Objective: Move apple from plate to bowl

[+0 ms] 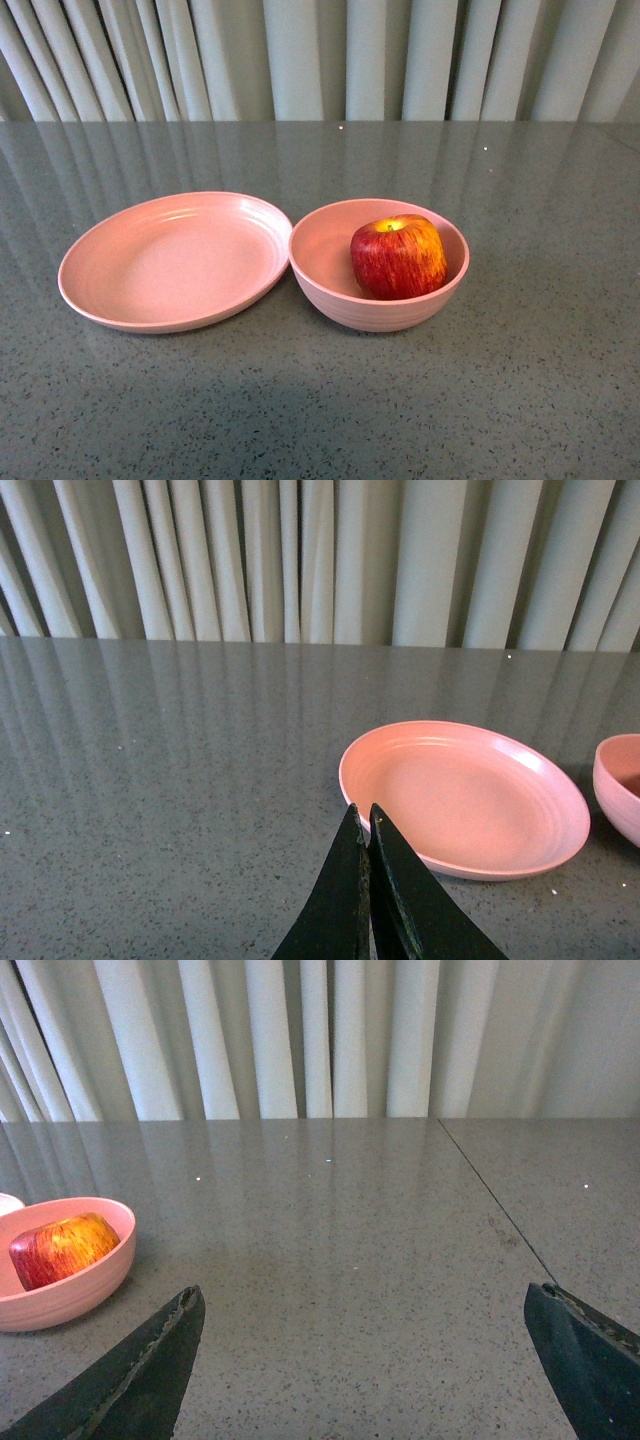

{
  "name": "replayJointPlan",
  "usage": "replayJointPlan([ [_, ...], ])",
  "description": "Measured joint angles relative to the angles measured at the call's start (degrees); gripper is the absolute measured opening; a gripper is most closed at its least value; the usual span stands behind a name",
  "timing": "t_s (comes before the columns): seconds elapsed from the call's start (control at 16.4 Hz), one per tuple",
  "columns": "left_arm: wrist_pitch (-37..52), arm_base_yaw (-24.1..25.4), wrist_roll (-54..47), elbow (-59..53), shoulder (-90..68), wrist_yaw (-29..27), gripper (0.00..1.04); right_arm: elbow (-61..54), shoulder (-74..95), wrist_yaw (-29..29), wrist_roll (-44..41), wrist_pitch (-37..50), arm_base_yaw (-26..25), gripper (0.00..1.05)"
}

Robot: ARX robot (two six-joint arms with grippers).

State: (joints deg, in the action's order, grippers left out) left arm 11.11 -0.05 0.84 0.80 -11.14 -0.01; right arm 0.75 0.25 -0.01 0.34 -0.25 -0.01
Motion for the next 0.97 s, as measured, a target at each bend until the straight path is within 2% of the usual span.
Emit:
replayJointPlan([
  [0.12, -1.6, 0.0, 0.0, 0.0, 1.7, 0.0, 0.01, 0.0, 0.0, 0.0, 0.0, 0.0, 0.0, 0.98],
  [0.18, -10.6, 0.0, 0.0, 0.0, 7.2, 0.2, 0.01, 0.0, 0.0, 0.0, 0.0, 0.0, 0.0, 0.98],
  [0.73, -11.3, 0.0, -0.1, 0.0, 10.6, 0.0, 0.01, 0.0, 0.0, 0.0, 0.0, 0.0, 0.0, 0.98],
  [0.79, -11.3, 0.0, 0.0, 0.0, 10.6, 0.0, 0.09, 0.0, 0.0, 0.0, 0.0, 0.0, 0.0, 0.98],
  [0.97, -11.3, 0.0, 0.0, 0.0, 10.6, 0.0, 0.43, 0.0, 0.0, 0.0, 0.0, 0.0, 0.0, 0.98],
])
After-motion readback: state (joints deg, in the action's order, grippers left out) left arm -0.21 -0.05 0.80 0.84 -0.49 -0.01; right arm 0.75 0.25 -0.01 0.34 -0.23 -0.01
